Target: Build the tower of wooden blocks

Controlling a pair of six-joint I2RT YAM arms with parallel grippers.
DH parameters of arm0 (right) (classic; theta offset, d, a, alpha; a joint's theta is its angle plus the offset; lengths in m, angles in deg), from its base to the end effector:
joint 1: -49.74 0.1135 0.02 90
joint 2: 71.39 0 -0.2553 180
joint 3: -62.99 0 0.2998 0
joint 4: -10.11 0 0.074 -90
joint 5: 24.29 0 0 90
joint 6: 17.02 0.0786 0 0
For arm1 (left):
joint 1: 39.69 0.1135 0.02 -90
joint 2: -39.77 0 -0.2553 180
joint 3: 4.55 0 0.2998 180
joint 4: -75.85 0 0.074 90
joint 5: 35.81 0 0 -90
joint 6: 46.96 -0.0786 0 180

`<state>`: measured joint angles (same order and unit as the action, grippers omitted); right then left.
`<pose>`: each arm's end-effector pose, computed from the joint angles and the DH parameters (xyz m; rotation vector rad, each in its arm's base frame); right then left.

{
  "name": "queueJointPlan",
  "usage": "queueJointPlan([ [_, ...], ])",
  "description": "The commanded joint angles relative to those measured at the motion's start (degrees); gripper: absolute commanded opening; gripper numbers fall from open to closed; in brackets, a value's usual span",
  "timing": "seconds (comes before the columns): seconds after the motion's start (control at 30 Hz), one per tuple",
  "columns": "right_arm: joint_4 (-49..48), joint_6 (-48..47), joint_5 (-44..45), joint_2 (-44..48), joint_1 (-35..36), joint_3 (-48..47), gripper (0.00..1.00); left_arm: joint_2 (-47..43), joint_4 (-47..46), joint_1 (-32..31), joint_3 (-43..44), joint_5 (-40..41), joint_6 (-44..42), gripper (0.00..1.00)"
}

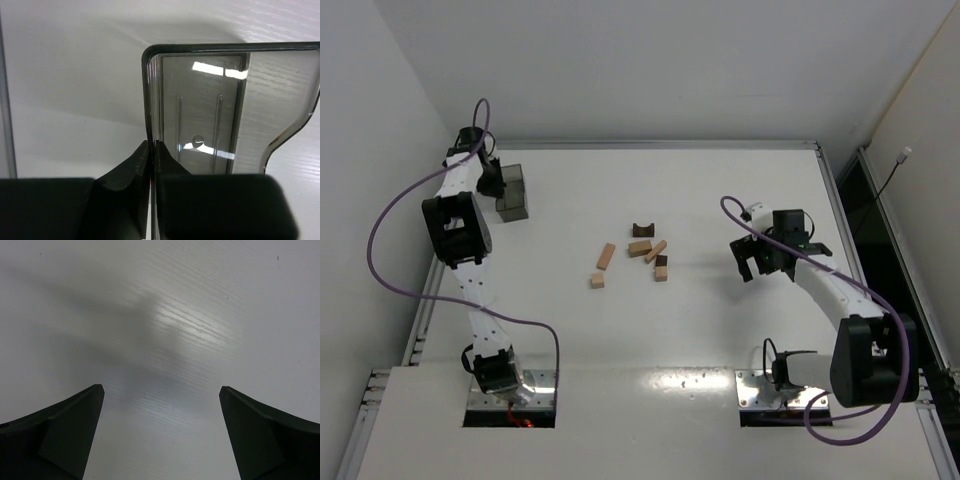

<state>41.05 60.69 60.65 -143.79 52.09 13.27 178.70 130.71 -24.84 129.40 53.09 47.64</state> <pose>0.3092 0.0196 0.1186 -0.3547 2.4765 0.0389 0.5686 0.1492 0.1233 -0.4351 2.5789 0.0379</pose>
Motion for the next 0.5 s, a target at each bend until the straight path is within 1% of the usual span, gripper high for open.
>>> queueJointPlan([
  [0.0, -0.94, -0.45, -1.18, -0.20, -0.33, -2.51, 0.97, -0.24, -0.59, 0.62, 1.79, 0.38, 0.85, 0.08],
  [0.03, -0.94, -0.45, -1.18, -0.72, -0.33, -2.52, 0.97, -0.24, -0.59, 1.23, 1.78, 1.01, 1.89, 0.11],
  [0.07, -0.94, -0.45, -1.18, -0.72, -0.33, -2.52, 0.97, -0.24, -0.59, 1.23, 1.17, 1.02, 2.42, 0.17],
  [0.1, -0.94, -0.45, -1.70, -0.72, -0.33, -2.52, 0.97, -0.24, -0.59, 1.23, 0.56, 1.02, 2.43, 0.32],
  [0.17, -0.94, -0.45, -1.71, -0.72, -0.33, -2.52, 0.97, -1.20, -1.38, 1.23, -0.76, 1.63, 3.13, 0.47],
  [0.2, -0.94, -0.45, -1.71, -0.72, -0.33, -2.52, 0.97, -2.69, -1.39, 1.23, -2.34, 1.63, 3.13, 0.62],
  [0.23, -0.94, -0.45, -1.71, -0.72, -0.33, -2.52, 0.97, -3.57, -2.17, 1.23, -3.13, 1.63, 3.13, 0.65],
  [0.3, -0.94, -0.45, -2.23, -0.72, -0.33, -2.00, 0.97, -5.51, -2.79, 1.23, -5.41, -0.90, 3.13, 0.72],
  [0.4, -1.56, -0.45, -2.24, -0.02, -0.33, -1.47, 0.97, -11.30, -6.38, 1.23, -9.80, -2.32, 3.84, 0.73],
  [0.43, -1.56, -0.45, -2.84, 0.59, -0.33, -1.47, 0.97, -14.71, -6.92, 1.23, -10.87, -2.32, 3.84, 0.75],
  [0.47, -1.56, -0.45, -2.85, 0.59, -0.33, -1.47, 0.97, -16.22, -6.92, 1.23, -11.57, -2.93, 5.32, 0.75],
])
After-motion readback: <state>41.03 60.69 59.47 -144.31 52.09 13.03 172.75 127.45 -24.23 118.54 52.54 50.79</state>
